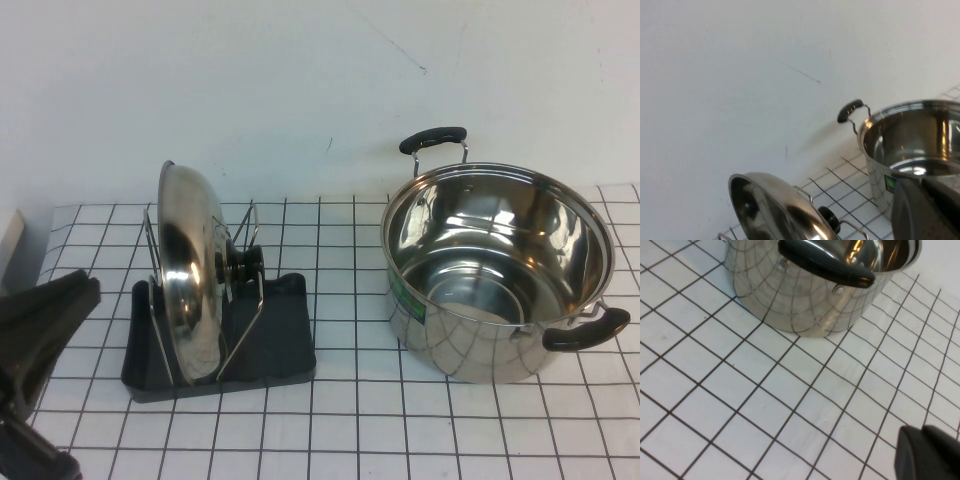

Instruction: Put pot lid on rack

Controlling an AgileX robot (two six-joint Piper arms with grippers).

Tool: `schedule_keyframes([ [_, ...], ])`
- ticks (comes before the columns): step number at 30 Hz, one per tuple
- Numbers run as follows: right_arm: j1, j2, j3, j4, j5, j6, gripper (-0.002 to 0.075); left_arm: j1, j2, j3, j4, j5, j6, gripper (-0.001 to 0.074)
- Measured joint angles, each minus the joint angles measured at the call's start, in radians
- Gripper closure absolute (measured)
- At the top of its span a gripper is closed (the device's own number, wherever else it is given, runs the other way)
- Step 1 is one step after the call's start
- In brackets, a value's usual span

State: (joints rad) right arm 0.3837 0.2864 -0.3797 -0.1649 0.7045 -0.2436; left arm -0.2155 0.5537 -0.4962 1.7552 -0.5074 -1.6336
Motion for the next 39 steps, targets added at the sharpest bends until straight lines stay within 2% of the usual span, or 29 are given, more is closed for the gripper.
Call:
schedule_keyframes([
  [3,0.0,0.0,0.0,0.0,0.003,0.0,0.0727,0.0,-0.092,0.05,-0.138,0.049,0.099,0.0737],
  [8,0.0,0.0,0.0,0.0,0.003,0.0,0.0727,0.0,-0.282,0.161,-0.69,0.249,0.415,0.0737],
  [10,0.0,0.0,0.0,0.0,0.003,0.0,0.0727,0.0,-0.343,0.202,-0.913,0.379,0.523,0.0737],
  [14,0.0,0.0,0.0,0.0,0.003,0.0,0.0727,0.0,-0.401,0.24,-1.319,0.789,0.795,0.0737],
  [16,0.0,0.0,0.0,0.0,0.003,0.0,0.0727,0.0,-0.409,0.262,-1.457,0.982,0.958,0.0737],
  [17,0.0,0.0,0.0,0.0,0.003,0.0,0.0727,0.0,-0.413,0.274,-1.491,1.026,1.014,0.0737],
  [20,0.0,0.0,0.0,0.0,0.003,0.0,0.0727,-0.002,-0.439,0.33,-1.592,1.0,1.216,0.0737],
  [24,0.0,0.0,0.0,0.0,0.004,0.0,0.0727,-0.002,-0.495,0.417,-1.706,0.81,1.437,0.0737],
  [29,0.0,0.0,0.0,0.0,0.004,0.0,0.0727,-0.002,-0.556,0.495,-1.773,0.692,1.5,0.0737],
  [39,0.0,0.0,0.0,0.0,0.004,0.0,0.0727,-0.002,-0.562,0.524,-1.835,0.754,1.505,0.0737],
])
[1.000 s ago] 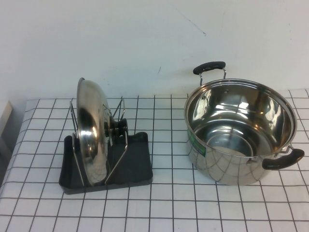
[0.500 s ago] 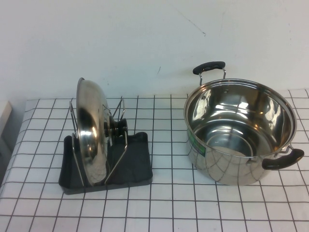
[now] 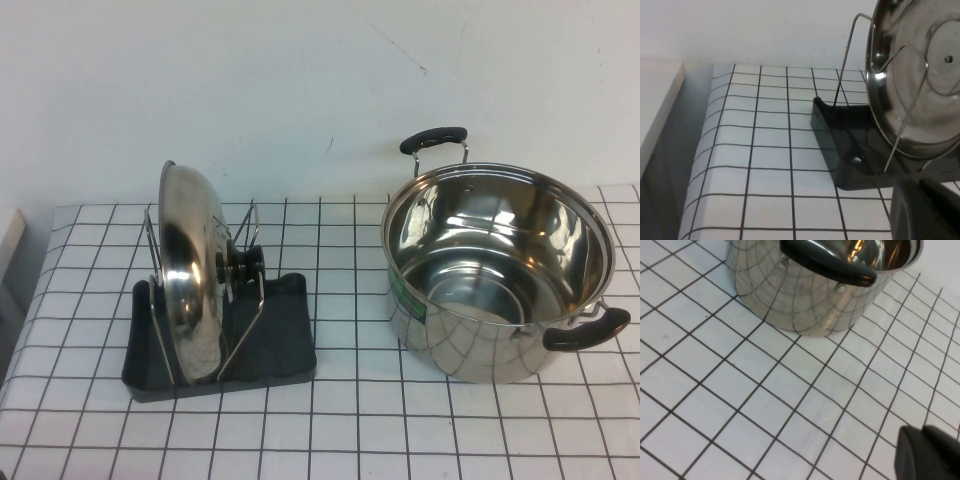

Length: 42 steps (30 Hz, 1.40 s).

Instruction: Put pot lid on rack

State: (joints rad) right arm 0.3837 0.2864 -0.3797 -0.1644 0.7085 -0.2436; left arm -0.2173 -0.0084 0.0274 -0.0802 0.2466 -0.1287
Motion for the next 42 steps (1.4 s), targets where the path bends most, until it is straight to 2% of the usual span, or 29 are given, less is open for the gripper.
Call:
schedule_keyframes([
  [4,0.0,0.0,0.0,0.0,0.001,0.0,0.0727,0.007,0.0,0.0,-0.004,0.027,0.0,0.0737],
  [9,0.0,0.0,0.0,0.0,0.001,0.0,0.0727,0.105,0.0,0.0,-0.047,0.063,0.0,0.0737],
  [12,0.0,0.0,0.0,0.0,0.001,0.0,0.0727,0.127,0.0,0.0,-0.06,0.072,0.006,0.0737],
  [27,0.0,0.0,0.0,0.0,0.001,0.0,0.0727,0.014,0.0,-0.004,-0.069,0.087,0.099,0.0737],
  [42,0.0,0.0,0.0,0.0,0.001,0.0,0.0727,0.013,0.0,-0.004,-0.072,0.09,0.103,0.0737],
])
